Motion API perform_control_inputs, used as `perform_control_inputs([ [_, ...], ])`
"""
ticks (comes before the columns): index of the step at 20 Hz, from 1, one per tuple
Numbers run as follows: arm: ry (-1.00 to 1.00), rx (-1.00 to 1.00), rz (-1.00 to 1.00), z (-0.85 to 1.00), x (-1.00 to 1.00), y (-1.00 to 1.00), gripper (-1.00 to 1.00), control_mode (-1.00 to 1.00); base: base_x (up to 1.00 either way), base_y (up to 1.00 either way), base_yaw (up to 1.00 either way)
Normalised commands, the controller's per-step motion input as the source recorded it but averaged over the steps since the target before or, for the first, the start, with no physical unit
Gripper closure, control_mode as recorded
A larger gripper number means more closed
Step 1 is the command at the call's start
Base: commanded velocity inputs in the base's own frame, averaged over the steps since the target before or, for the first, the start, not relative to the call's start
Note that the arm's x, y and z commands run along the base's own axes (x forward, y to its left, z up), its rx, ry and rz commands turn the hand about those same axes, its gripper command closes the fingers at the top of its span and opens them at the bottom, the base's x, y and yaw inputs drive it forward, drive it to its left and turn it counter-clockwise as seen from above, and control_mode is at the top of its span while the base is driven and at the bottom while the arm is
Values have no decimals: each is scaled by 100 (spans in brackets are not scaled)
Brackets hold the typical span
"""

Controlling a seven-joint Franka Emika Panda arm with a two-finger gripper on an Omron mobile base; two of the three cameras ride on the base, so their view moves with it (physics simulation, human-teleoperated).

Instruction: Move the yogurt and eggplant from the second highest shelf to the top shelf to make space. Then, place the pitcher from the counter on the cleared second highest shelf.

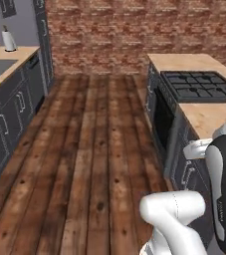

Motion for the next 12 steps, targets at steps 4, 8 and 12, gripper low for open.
perform_control_inputs([
  [4, 0, 0, 0, 0, 0, 0, -100, 100, 34, 66, 68],
  [8, 0, 0, 0, 0, 0, 0, -100, 100, 48, 59, 64],
  [12, 0, 0, 0, 0, 0, 0, -100, 100, 54, 53, 61],
])
